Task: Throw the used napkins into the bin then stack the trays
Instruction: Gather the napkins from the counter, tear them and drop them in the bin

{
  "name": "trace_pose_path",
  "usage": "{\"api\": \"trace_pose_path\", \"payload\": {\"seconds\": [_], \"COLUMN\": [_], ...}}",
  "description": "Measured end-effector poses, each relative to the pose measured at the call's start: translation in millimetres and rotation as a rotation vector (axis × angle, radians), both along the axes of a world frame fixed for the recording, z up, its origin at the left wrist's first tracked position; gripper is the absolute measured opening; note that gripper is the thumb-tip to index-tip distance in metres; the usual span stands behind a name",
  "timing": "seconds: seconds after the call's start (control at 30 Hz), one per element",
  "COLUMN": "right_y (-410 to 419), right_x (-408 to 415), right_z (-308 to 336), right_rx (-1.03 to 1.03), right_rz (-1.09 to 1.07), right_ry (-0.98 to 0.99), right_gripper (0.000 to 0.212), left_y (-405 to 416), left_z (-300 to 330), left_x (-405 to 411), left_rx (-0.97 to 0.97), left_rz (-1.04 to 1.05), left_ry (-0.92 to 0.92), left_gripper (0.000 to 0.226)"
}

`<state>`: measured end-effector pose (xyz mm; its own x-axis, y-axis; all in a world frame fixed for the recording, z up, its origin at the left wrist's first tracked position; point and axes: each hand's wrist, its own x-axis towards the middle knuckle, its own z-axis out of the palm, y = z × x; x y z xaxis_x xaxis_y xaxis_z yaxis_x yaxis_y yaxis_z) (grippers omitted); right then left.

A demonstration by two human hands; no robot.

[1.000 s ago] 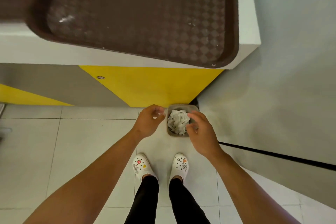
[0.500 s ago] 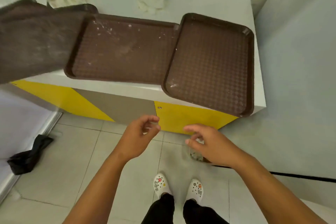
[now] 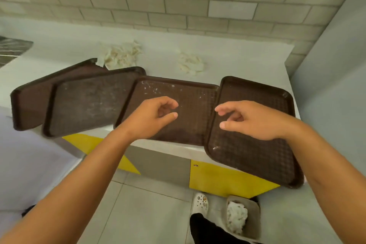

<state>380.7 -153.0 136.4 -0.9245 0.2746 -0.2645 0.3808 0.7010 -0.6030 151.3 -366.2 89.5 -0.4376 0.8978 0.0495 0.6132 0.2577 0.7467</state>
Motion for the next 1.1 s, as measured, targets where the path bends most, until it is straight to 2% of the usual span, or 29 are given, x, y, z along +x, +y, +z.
{"api": "trace_pose_path", "payload": {"seconds": [0.17,0.3,0.47,0.7,0.77,0.93,1.1], "right_y": [59,102,153,194,197,191,193], "right_x": [-51,-93,-152,-247,-271,-308,-322], "right_z": [13,11,1,-33,-48,-105,-145], "right_rx": [0.045,0.088,0.166,0.262,0.252,0.266,0.33], "right_rz": [0.026,0.051,0.112,0.092,0.052,-0.18,-0.215], "right_ry": [-0.051,-0.15,-0.276,-0.367,-0.33,-0.029,-0.126], "right_gripper": [0.055,0.057,0.061,0.064,0.061,0.039,0.051], "left_y": [59,101,149,195,203,223,235], "left_z": [7,4,-9,-22,-27,-33,-42], "left_x": [-48,-84,-134,-184,-201,-237,-250], "left_rx": [-0.002,-0.079,-0.135,-0.255,-0.302,-0.346,-0.336], "left_rz": [-0.014,-0.023,0.0,0.022,-0.008,-0.024,-0.055], "left_ry": [0.015,0.046,0.082,0.143,0.181,0.189,0.159], "left_gripper": [0.023,0.022,0.023,0.027,0.029,0.028,0.032]}}
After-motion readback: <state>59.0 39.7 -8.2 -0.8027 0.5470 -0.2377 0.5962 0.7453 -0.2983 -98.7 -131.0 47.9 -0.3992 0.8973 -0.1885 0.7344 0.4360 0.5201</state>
